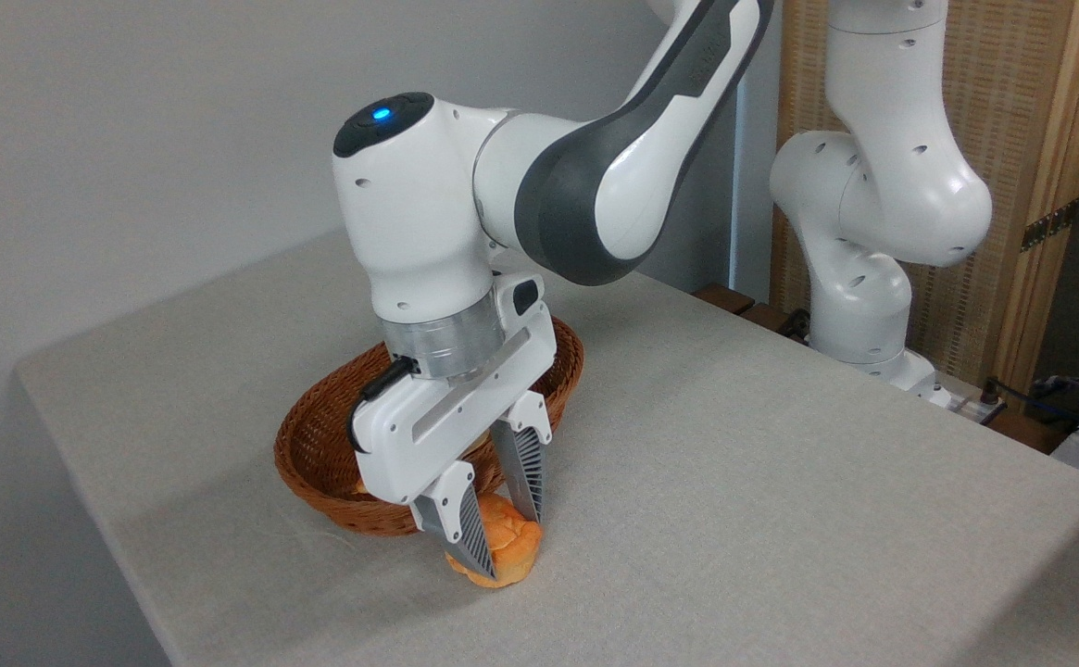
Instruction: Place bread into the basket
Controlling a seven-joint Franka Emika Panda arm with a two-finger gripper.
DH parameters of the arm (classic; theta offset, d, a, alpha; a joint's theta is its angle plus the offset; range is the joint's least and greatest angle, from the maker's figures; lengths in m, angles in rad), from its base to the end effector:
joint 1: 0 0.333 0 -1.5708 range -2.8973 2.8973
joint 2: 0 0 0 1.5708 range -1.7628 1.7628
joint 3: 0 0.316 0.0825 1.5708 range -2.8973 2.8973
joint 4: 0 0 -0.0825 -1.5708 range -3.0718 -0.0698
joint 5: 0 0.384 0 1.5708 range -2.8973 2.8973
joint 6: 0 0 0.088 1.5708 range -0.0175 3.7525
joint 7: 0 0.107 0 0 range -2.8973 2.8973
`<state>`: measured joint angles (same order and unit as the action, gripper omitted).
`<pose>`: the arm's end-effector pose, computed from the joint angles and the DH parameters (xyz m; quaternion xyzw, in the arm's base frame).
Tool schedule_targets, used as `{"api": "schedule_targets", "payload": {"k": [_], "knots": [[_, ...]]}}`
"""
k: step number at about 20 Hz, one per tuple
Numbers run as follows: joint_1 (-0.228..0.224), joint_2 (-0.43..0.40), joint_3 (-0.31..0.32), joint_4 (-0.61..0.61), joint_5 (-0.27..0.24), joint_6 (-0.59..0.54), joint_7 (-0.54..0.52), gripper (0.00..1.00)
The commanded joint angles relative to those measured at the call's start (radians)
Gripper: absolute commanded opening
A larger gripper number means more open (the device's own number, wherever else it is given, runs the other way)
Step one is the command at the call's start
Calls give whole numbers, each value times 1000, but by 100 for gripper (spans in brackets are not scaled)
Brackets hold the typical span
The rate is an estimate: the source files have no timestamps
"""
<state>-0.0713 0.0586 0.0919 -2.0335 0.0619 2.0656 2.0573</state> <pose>0.5599 0.0143 0.4149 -0.5116 0.8586 0.0323 0.0037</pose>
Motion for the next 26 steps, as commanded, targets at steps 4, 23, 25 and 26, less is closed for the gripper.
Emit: {"api": "schedule_targets", "payload": {"k": [4,23,25,26], "knots": [[-5,-19,26,-4,18,-18,17,23],[-5,-79,80,25,2,-19,9,24],[-5,-89,80,25,-14,-22,3,24],[-5,-94,80,25,-31,-25,1,24]]}}
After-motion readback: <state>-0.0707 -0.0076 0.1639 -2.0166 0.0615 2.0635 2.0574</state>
